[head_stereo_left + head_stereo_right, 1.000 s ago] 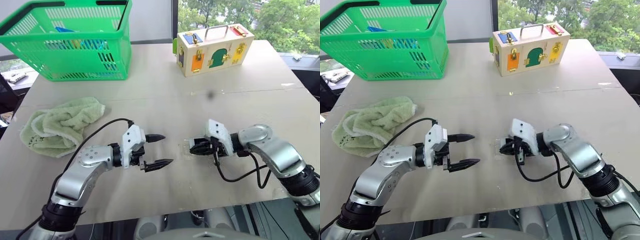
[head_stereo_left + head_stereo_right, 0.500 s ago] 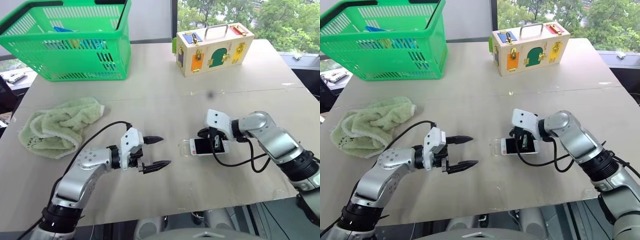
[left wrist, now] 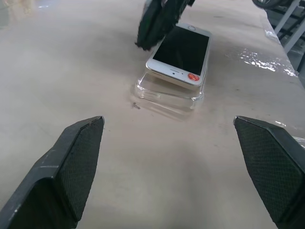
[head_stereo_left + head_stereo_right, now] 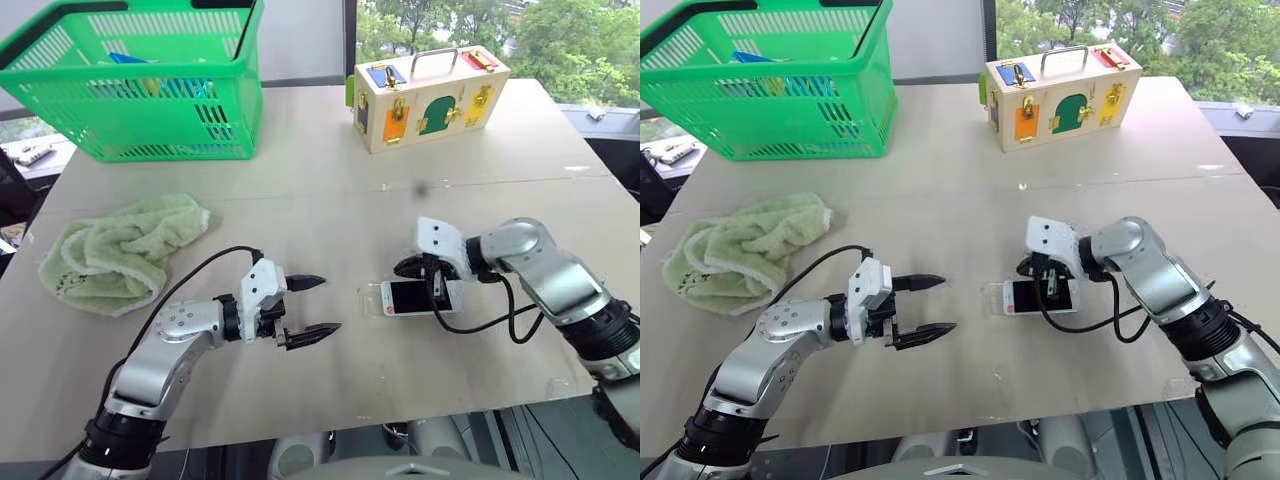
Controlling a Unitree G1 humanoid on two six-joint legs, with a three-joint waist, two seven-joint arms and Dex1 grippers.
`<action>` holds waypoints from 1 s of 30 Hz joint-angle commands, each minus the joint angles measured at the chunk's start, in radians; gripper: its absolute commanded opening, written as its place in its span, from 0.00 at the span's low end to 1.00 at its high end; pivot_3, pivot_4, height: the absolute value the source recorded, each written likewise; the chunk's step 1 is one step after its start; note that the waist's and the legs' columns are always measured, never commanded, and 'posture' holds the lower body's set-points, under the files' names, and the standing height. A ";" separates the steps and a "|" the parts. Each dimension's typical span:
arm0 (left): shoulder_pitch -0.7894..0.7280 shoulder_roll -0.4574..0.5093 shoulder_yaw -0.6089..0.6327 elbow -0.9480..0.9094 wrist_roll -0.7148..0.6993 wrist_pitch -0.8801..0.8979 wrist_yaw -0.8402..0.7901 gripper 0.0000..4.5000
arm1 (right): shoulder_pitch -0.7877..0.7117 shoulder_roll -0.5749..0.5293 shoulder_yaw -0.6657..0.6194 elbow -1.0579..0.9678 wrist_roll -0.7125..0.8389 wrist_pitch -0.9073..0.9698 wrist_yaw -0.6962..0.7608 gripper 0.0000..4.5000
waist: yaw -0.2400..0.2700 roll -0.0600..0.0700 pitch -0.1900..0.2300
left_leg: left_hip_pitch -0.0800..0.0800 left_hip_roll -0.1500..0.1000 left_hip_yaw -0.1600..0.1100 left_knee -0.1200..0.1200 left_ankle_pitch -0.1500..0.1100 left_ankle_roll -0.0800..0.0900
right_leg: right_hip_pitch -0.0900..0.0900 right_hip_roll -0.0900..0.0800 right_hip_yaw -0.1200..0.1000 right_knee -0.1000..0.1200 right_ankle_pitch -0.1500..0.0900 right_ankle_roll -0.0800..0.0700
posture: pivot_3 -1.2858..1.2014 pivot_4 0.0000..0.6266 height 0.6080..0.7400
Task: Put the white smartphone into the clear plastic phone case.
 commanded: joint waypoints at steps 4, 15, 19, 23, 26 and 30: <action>-0.015 -0.001 -0.004 -0.048 -0.011 0.014 0.009 1.00 | 0.032 0.009 -0.032 -0.110 0.082 0.101 -0.006 0.01 | 0.002 0.000 0.000 | 0.000 0.000 0.000 0.000 0.000 0.000 | 0.000 0.000 0.000 0.000 0.000 0.000 | 0.52 0.24 1.00; -0.050 0.003 0.003 -0.084 -0.049 0.071 0.011 1.00 | 0.110 -0.036 0.104 -0.033 -0.022 0.087 -0.018 0.01 | 0.000 -0.001 -0.001 | 0.002 0.000 0.000 0.000 0.000 0.000 | 0.001 0.000 0.000 0.000 0.000 0.000 | 0.52 0.24 1.00; -0.049 0.007 0.005 -0.070 -0.048 0.061 0.000 1.00 | 0.103 -0.030 0.157 0.005 -0.063 0.085 -0.017 0.01 | 0.000 -0.002 -0.002 | 0.004 0.000 0.000 0.000 0.000 0.000 | 0.003 0.000 0.000 0.000 0.000 0.000 | 0.52 0.24 1.00; -0.035 0.009 0.009 -0.039 -0.037 0.027 -0.025 1.00 | 0.105 -0.004 0.192 0.053 -0.080 0.115 -0.024 0.01 | 0.000 -0.003 -0.007 | 0.005 0.000 0.000 0.000 0.000 0.000 | 0.003 -0.001 0.000 0.000 0.000 0.000 | 0.52 0.24 1.00; -0.027 0.012 0.011 -0.034 -0.034 0.016 -0.033 1.00 | 0.110 0.014 0.208 0.111 -0.103 0.120 -0.040 0.01 | 0.000 -0.005 -0.013 | 0.005 0.000 -0.001 0.000 0.000 0.000 | 0.003 -0.001 -0.001 0.000 0.000 0.000 | 0.52 0.24 1.00; -0.015 0.013 0.008 -0.045 -0.031 0.010 -0.033 1.00 | 0.132 0.043 0.155 0.122 -0.093 0.086 -0.078 0.01 | 0.000 -0.007 -0.024 | 0.009 0.001 -0.001 0.000 0.000 0.000 | 0.006 -0.002 0.000 0.000 0.000 0.000 | 0.52 0.24 1.00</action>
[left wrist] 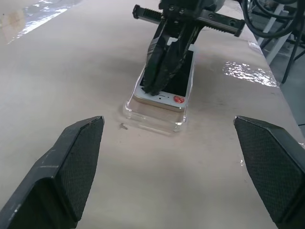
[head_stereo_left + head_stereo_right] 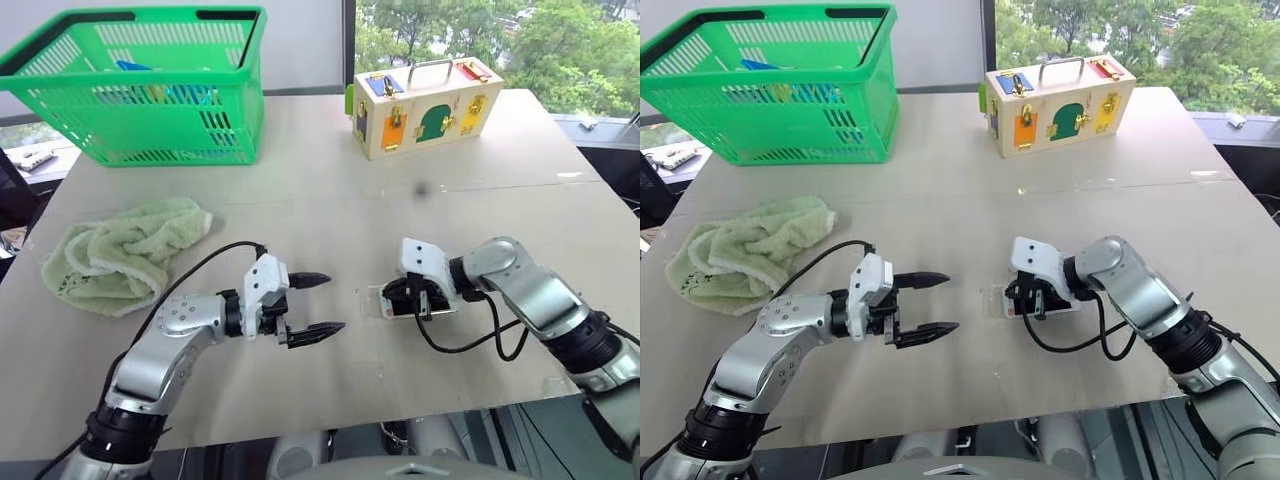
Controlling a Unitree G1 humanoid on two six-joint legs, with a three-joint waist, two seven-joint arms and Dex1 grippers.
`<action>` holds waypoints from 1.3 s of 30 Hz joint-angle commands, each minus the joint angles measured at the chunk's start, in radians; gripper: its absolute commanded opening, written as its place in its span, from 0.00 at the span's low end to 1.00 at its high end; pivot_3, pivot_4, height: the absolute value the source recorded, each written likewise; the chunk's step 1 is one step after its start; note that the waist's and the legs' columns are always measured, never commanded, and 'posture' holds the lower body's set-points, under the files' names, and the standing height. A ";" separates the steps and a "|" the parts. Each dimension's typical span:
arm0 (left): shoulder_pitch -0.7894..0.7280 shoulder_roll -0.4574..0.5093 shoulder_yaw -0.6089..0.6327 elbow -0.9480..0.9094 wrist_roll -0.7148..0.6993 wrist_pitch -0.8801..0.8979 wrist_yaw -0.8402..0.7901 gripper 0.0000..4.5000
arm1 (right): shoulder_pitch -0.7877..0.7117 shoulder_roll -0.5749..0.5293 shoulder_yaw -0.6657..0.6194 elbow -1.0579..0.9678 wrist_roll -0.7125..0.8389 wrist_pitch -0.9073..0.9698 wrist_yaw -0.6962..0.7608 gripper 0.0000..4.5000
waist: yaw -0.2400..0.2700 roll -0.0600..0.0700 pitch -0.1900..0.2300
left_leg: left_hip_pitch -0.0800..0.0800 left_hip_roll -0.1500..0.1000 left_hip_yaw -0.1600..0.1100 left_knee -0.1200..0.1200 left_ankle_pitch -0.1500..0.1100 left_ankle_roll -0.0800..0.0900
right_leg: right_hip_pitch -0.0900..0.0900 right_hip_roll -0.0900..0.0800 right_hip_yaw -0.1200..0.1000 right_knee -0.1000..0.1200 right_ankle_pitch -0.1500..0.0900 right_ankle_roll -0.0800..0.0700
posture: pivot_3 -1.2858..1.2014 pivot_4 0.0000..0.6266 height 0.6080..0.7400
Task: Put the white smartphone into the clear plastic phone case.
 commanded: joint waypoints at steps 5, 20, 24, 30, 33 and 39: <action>0.008 0.024 -0.005 -0.025 -0.008 -0.014 -0.038 0.95 | 0.141 0.034 -0.174 -0.085 0.100 0.025 -0.068 0.00 | 0.002 0.004 0.002 | 0.001 0.001 -0.001 0.000 -0.003 -0.005 | 0.001 -0.009 -0.008 -0.001 0.000 0.000 | 0.52 0.24 1.00; -0.117 -0.014 -0.154 0.079 0.101 -0.022 -0.057 0.01 | 0.453 -0.252 -0.596 -0.508 0.248 0.285 -0.201 0.00 | 0.006 0.010 0.009 | -0.009 -0.002 0.001 -0.011 0.000 0.000 | -0.006 -0.011 -0.023 -0.010 0.000 0.001 | 0.52 0.24 1.00; -0.146 -0.035 -0.191 0.168 0.162 -0.067 -0.061 0.01 | 0.539 -0.311 -0.604 -0.500 0.209 0.262 -0.236 0.00 | 0.003 0.010 0.009 | -0.009 -0.002 0.002 -0.010 0.000 0.000 | -0.005 -0.010 -0.022 -0.010 0.000 0.001 | 0.52 0.24 1.00; -0.179 -0.072 -0.231 0.283 0.231 -0.138 -0.059 0.01 | 0.543 -0.339 -0.504 -0.471 0.156 0.215 -0.266 0.00 | 0.004 0.009 0.009 | -0.008 -0.001 0.001 -0.010 0.000 0.000 | -0.005 -0.009 -0.022 -0.009 0.000 0.001 | 0.52 0.24 1.00; -0.192 -0.101 -0.254 0.312 0.254 -0.140 -0.045 0.01 | 0.502 -0.333 -0.428 -0.440 0.129 0.177 -0.263 0.00 | 0.007 0.009 0.009 | -0.007 -0.001 0.001 -0.010 0.000 0.000 | -0.004 -0.010 -0.022 -0.010 0.000 0.001 | 0.52 0.24 1.00; -0.210 -0.162 -0.284 0.331 0.292 -0.130 -0.012 0.01 | 0.376 -0.296 -0.233 -0.441 0.066 0.152 -0.253 0.00 | 0.009 0.010 0.009 | -0.006 -0.002 0.000 -0.007 0.000 0.001 | 0.000 -0.010 -0.023 -0.010 0.001 0.002 | 0.52 0.24 1.00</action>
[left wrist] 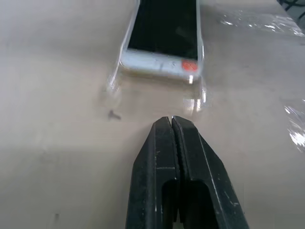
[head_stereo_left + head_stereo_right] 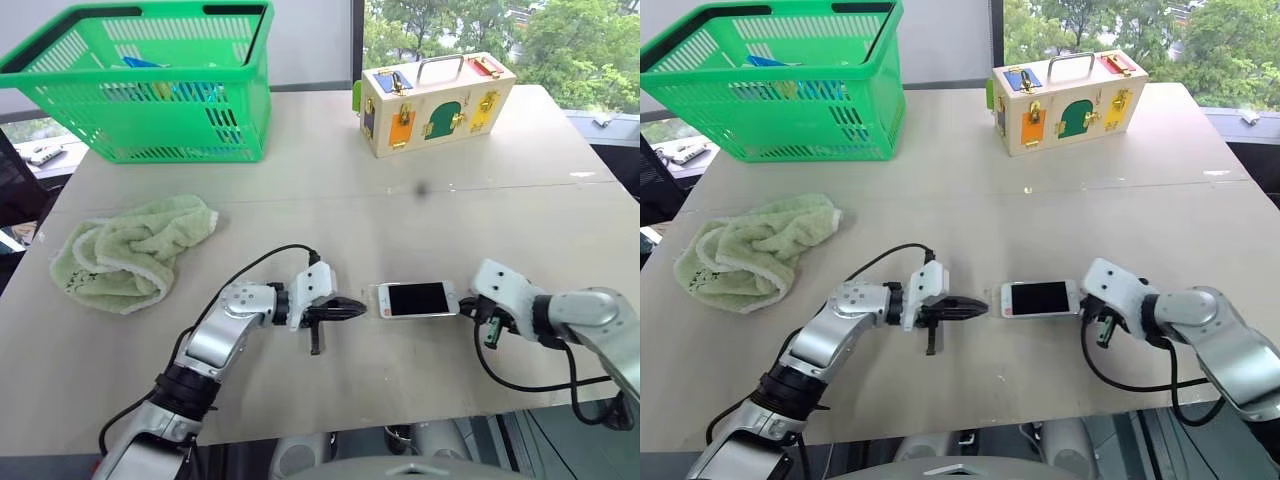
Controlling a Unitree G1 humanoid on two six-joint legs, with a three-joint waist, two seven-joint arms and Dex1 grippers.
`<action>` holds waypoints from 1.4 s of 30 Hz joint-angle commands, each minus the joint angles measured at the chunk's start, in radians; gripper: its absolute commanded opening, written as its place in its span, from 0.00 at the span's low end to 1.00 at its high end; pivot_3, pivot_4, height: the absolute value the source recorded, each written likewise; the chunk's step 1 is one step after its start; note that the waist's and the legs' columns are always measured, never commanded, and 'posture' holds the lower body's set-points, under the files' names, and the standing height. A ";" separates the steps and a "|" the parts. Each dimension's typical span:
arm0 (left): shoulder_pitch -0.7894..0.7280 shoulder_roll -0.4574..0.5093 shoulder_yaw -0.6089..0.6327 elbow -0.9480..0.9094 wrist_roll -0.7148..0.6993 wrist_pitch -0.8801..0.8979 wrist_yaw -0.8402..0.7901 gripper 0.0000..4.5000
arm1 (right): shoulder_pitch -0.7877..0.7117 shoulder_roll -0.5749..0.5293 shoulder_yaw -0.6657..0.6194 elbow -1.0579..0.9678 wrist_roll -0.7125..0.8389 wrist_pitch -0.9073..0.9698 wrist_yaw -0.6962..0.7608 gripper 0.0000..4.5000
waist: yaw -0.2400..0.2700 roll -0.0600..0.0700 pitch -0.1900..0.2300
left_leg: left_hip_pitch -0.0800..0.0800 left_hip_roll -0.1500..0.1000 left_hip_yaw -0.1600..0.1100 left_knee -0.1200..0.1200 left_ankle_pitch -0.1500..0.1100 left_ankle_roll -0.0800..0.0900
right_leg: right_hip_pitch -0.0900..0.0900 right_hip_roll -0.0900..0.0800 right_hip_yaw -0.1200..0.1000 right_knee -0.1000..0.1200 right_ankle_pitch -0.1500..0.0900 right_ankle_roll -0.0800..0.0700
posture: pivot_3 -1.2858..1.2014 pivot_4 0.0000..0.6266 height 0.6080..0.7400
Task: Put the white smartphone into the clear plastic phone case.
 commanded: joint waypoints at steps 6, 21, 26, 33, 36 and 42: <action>0.012 -0.031 -0.031 0.025 0.044 0.021 0.030 0.01 | -0.110 0.089 0.191 -0.037 -0.060 -0.002 0.013 0.00 | -0.005 -0.002 -0.003 | 0.002 0.001 -0.002 0.000 0.000 0.000 | 0.002 -0.004 -0.002 0.000 0.000 0.000 | 0.52 0.24 1.00; -0.077 -0.133 0.038 0.134 0.071 0.000 0.096 0.01 | -0.327 0.166 0.230 0.249 -0.168 -0.141 0.101 0.00 | -0.008 0.009 0.002 | 0.011 0.013 -0.002 0.000 -0.003 -0.006 | 0.012 -0.015 -0.029 -0.015 0.000 0.000 | 0.52 0.24 1.00; -0.122 -0.151 0.041 0.146 0.082 0.015 0.096 0.01 | -0.382 0.189 0.231 0.372 -0.209 -0.221 0.128 0.00 | -0.004 0.014 0.004 | -0.001 0.013 -0.002 0.000 -0.003 -0.006 | 0.006 -0.023 -0.047 -0.022 0.000 0.000 | 0.52 0.24 1.00; -0.171 -0.130 0.082 0.093 0.069 0.091 0.107 0.01 | -0.377 0.215 0.219 0.353 -0.209 -0.213 0.165 0.00 | -0.009 0.014 0.004 | 0.001 0.013 -0.001 0.003 0.000 -0.002 | 0.007 -0.023 -0.051 -0.020 0.005 0.007 | 0.52 0.24 1.00; -0.158 -0.096 0.095 0.045 0.059 0.134 0.092 0.01 | -0.362 0.229 0.213 0.336 -0.217 -0.206 0.166 0.00 | -0.019 0.010 0.005 | 0.002 0.012 0.001 0.013 0.003 0.000 | 0.003 -0.023 -0.049 -0.005 0.006 0.006 | 0.52 0.24 1.00; -0.126 -0.070 0.090 -0.006 0.047 0.172 0.079 0.01 | -0.347 0.228 0.195 0.390 -0.275 -0.257 0.133 0.00 | -0.033 0.005 0.006 | 0.000 0.012 0.003 0.006 -0.001 -0.005 | -0.003 -0.018 -0.044 -0.007 0.022 0.000 | 0.52 0.24 1.00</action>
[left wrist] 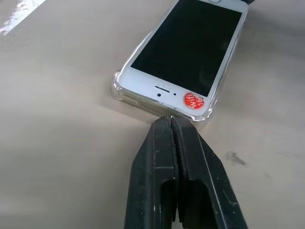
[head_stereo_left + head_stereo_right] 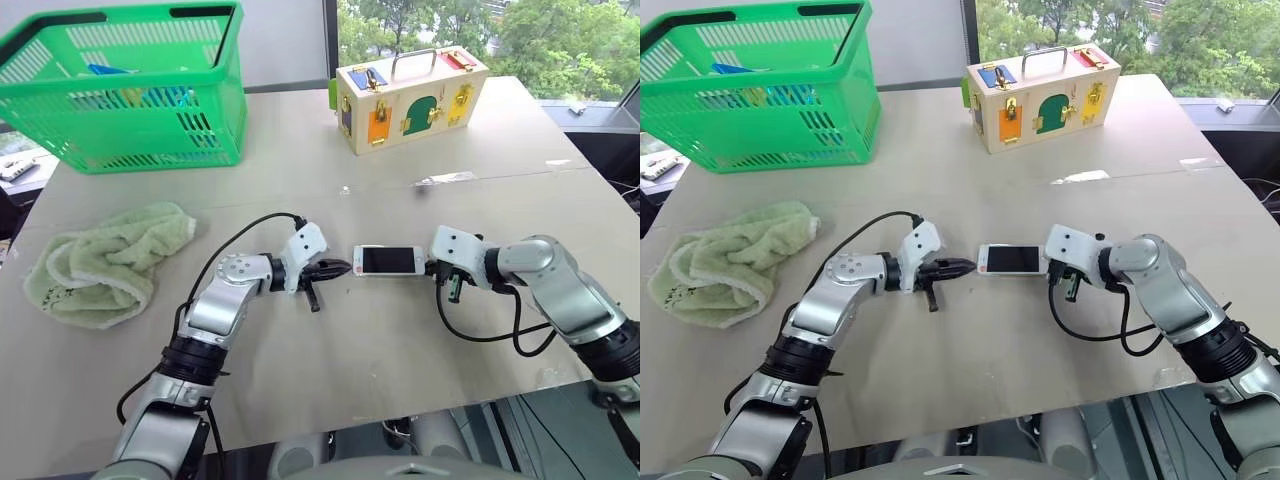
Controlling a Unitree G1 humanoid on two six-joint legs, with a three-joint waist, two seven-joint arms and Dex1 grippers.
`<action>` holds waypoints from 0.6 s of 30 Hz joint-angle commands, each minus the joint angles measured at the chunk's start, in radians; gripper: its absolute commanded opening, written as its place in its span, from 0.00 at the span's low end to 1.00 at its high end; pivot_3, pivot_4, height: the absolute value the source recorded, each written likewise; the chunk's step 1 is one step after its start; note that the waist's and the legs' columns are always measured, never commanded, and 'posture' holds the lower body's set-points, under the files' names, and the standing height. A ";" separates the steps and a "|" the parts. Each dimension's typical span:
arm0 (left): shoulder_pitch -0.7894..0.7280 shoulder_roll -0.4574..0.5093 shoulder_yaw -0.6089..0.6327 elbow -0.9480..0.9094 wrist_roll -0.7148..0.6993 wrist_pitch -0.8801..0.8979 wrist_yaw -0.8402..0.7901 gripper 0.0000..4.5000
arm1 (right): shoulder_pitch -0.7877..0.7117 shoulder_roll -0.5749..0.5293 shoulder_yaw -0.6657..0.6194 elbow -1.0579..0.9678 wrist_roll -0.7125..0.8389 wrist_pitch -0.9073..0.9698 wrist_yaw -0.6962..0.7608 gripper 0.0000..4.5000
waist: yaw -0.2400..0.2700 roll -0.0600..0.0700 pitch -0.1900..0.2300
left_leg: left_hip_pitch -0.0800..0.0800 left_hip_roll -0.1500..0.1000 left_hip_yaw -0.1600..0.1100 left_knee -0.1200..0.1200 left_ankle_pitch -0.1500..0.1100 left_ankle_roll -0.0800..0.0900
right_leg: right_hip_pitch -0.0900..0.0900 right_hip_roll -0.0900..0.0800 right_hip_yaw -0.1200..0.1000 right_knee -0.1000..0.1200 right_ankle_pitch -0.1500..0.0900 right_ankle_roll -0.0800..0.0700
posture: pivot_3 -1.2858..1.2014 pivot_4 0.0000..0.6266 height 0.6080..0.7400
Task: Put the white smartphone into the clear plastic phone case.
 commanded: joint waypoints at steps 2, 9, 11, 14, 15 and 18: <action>0.023 -0.009 -0.026 -0.092 -0.047 0.016 -0.028 0.01 | 0.010 0.024 -0.010 0.020 -0.014 -0.028 -0.033 0.00 | -0.001 -0.001 0.001 | 0.000 0.000 0.000 -0.001 0.000 0.000 | 0.000 0.001 0.000 0.000 0.000 0.000 | 0.52 0.24 1.00; 0.052 0.024 -0.011 -0.146 -0.068 0.052 -0.033 0.01 | 0.042 0.002 -0.087 -0.028 0.035 0.008 -0.011 0.00 | 0.013 -0.001 0.003 | -0.001 0.000 0.000 0.001 0.000 0.000 | -0.002 -0.003 -0.001 0.000 -0.002 -0.004 | 0.52 0.24 1.00; 0.056 0.049 0.006 -0.148 -0.075 0.056 -0.042 0.01 | 0.060 -0.012 -0.135 -0.068 0.066 0.047 -0.010 0.00 | 0.020 -0.001 0.004 | -0.002 0.000 0.001 0.001 0.000 0.000 | -0.003 -0.003 -0.001 0.000 -0.002 -0.004 | 0.52 0.24 1.00; 0.057 0.081 0.026 -0.140 -0.090 0.056 -0.055 0.01 | 0.076 -0.039 -0.189 -0.113 0.093 0.092 -0.021 0.00 | 0.024 -0.001 0.006 | -0.003 0.000 0.001 -0.001 0.000 -0.001 | -0.004 -0.002 -0.001 0.001 -0.002 -0.004 | 0.52 0.24 1.00; 0.056 0.087 0.029 -0.136 -0.095 0.057 -0.055 0.01 | 0.077 -0.046 -0.196 -0.119 0.094 0.099 -0.027 0.00 | 0.024 -0.001 0.007 | -0.003 0.000 0.001 -0.001 0.000 -0.001 | -0.005 -0.002 -0.001 0.000 -0.003 -0.004 | 0.52 0.24 1.00; 0.049 0.094 0.028 -0.111 -0.096 0.047 -0.056 0.01 | 0.065 -0.057 -0.188 -0.101 0.076 0.098 -0.054 0.00 | 0.024 -0.002 0.007 | -0.004 0.000 0.002 -0.002 -0.001 -0.001 | -0.005 -0.001 -0.001 -0.001 -0.002 -0.001 | 0.52 0.24 1.00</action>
